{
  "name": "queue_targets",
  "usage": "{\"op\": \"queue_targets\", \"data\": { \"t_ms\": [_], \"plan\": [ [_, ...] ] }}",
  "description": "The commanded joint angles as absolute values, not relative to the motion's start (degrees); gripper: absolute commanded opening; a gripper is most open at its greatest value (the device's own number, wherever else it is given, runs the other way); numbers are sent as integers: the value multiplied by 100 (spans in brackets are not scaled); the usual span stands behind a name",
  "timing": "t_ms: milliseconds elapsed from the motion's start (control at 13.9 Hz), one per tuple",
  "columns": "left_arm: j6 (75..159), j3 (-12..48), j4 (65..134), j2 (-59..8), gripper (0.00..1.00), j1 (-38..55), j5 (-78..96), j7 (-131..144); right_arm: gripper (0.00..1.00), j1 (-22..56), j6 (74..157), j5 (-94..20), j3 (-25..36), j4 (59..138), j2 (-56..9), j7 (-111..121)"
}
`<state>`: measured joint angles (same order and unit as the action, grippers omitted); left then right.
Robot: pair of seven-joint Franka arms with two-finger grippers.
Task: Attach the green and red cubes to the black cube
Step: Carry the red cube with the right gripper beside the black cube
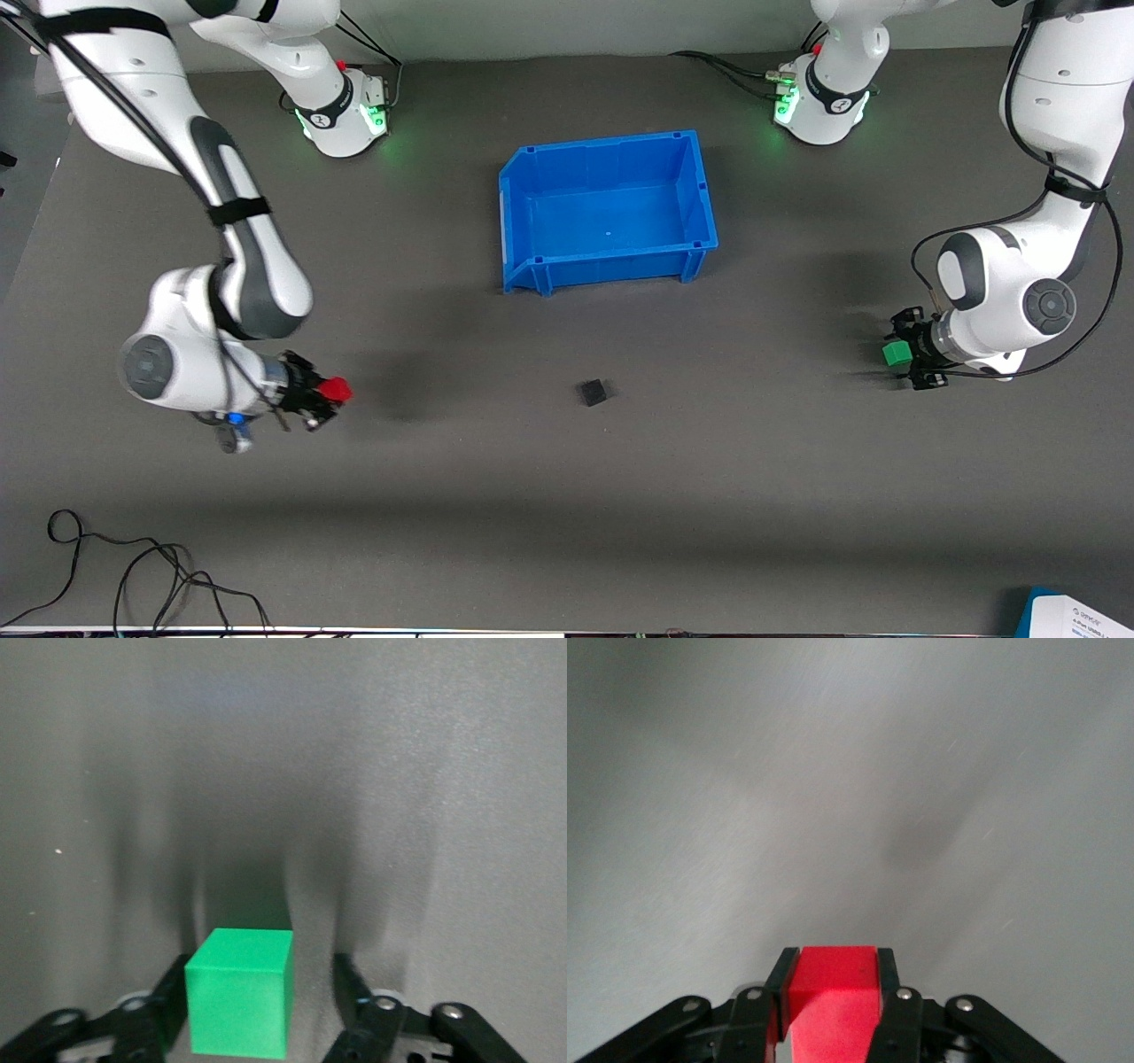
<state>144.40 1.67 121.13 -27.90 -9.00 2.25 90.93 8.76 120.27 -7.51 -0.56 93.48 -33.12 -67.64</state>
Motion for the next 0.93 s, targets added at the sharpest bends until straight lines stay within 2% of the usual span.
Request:
{"op": "queue_targets", "data": {
  "t_ms": [0, 72, 144, 215, 287, 431, 574, 646, 789, 861],
  "plan": [
    [14484, 105, 12243, -2760, 54, -835, 19, 9202, 17, 1264, 11725, -853, -18, 8237, -4051, -7670],
    [14484, 105, 12261, -2760, 56, -835, -9, 9193, 17, 1370, 11725, -861, -18, 8096, -4121, -7890],
    [14502, 105, 12269, -2760, 67, -844, -17, 9193, 17, 1397, 11725, -957, -35, 7990, -4183, -8110],
    [14502, 97, 12287, -2760, 72, -844, -18, 9193, 16, 1484, 11725, -1158, -87, 7894, -4244, -8286],
    [14502, 97, 12287, -2760, 84, -861, -44, 9193, 16, 1598, 11725, -1395, -105, 7806, -4315, -8358],
    [14511, 97, 12313, -2760, 87, -888, -123, 9202, 15, 1740, 11742, -1765, -105, 7621, -4447, -8516],
    [14511, 62, 12313, -2769, 84, -905, -176, 9202, 15, 1950, 11777, -1802, -106, 7340, -4631, -8910],
    [14511, 44, 12313, -2777, 73, -897, -176, 9202, 14, 1995, 11777, -1810, -114, 7182, -4693, -9086],
    [14511, 44, 12313, -2777, 26, -896, -176, 9202, 14, 1995, 11777, -1837, -175, 7075, -4728, -9184],
    [14511, 44, 12313, -2777, 8, -888, -176, 9202, 14, 1995, 11777, -1846, -219, 7075, -4729, -9193]
  ]
}}
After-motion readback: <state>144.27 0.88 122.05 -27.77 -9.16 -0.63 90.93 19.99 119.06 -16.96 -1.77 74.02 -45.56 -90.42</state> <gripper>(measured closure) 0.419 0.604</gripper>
